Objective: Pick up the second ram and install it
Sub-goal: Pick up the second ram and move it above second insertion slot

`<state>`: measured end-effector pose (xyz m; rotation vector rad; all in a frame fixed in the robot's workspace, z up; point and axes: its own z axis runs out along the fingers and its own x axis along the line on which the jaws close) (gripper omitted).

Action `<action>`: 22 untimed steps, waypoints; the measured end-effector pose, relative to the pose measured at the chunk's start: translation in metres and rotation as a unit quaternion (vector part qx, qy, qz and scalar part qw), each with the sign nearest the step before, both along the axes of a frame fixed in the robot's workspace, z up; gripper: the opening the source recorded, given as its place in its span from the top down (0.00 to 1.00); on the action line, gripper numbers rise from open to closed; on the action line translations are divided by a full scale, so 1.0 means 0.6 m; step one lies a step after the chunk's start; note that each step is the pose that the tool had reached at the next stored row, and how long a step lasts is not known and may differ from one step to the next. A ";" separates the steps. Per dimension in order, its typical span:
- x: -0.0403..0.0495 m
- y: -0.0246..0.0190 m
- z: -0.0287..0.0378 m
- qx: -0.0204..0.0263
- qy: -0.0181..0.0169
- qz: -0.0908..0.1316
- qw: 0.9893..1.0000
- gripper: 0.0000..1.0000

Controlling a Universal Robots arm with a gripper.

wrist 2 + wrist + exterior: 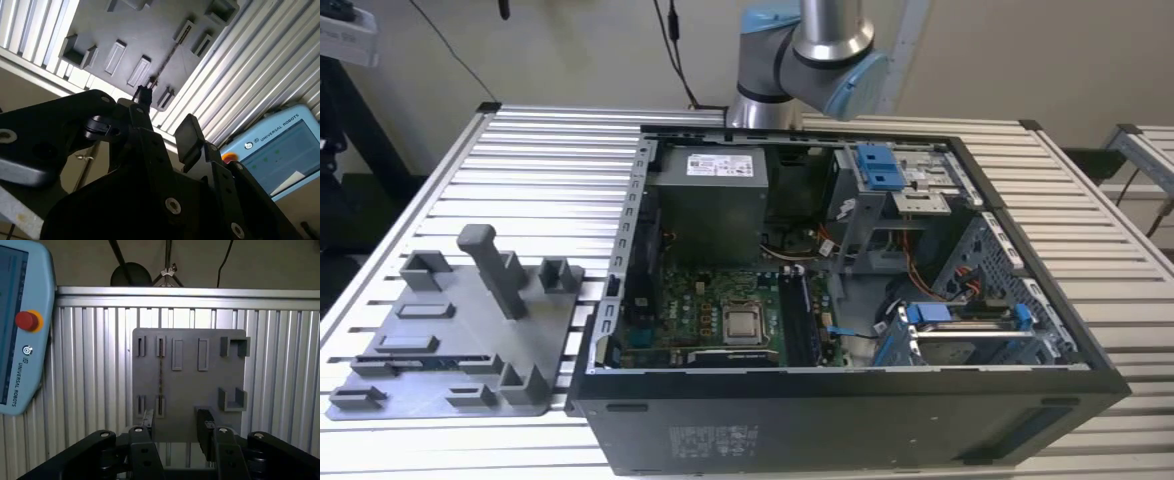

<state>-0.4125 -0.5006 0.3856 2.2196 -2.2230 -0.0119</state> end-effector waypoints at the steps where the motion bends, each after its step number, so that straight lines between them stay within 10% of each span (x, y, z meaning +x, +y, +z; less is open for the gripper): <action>1: 0.000 0.0000 -0.001 0.000 0.000 0.000 1.000 0.52; 8: 0.000 0.0001 -0.012 0.019 0.000 0.000 1.000 0.52; 14: 0.000 0.0000 -0.020 0.018 0.007 0.000 1.000 0.52; 22: 0.000 0.0000 -0.029 0.019 0.007 0.000 1.000 0.52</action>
